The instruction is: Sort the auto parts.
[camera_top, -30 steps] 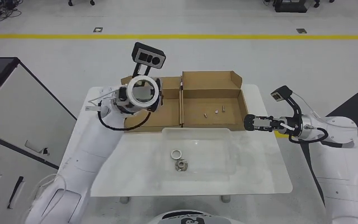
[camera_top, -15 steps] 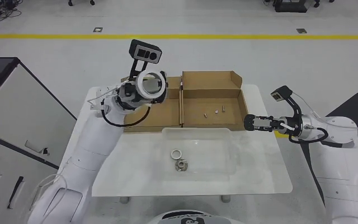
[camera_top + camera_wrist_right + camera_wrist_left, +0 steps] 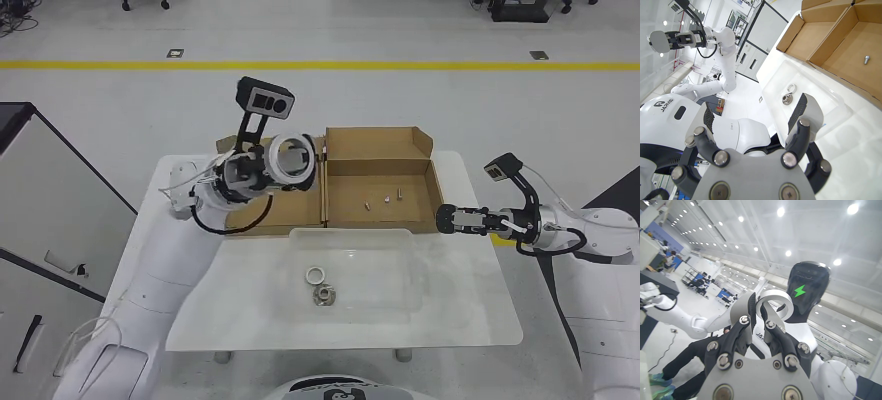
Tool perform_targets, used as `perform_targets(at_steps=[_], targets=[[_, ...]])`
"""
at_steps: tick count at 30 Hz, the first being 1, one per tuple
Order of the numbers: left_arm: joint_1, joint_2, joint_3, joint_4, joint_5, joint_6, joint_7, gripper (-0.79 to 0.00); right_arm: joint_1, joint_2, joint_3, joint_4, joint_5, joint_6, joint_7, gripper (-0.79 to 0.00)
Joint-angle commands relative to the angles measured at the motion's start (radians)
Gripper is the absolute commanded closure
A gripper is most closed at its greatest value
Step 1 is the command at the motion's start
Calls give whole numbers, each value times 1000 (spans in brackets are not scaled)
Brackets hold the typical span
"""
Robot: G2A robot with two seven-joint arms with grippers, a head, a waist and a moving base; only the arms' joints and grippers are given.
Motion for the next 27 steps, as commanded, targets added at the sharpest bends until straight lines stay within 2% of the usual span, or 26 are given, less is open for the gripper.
perform_targets(at_steps=[1, 3, 10, 13, 20, 27], targets=[[0, -4, -1, 5, -71, 20, -32, 0, 0, 0, 0, 0, 0, 0, 0, -785], [0, -9, -2, 9, -137, 38, -57, 0, 0, 0, 0, 0, 0, 0, 0, -785], [-5, -16, -16, 30, -129, 37, -76, 0, 0, 0, 0, 0, 0, 0, 0, -785], [-6, -17, -21, 35, -79, 26, -68, 0, 0, 0, 0, 0, 0, 0, 0, -785], [-5, -7, -44, 22, 219, -8, 15, 0, 0, 0, 0, 0, 0, 0, 0, -785], [17, -8, -41, -6, 245, -3, 56, 0, 0, 0, 0, 0, 0, 0, 0, -785]])
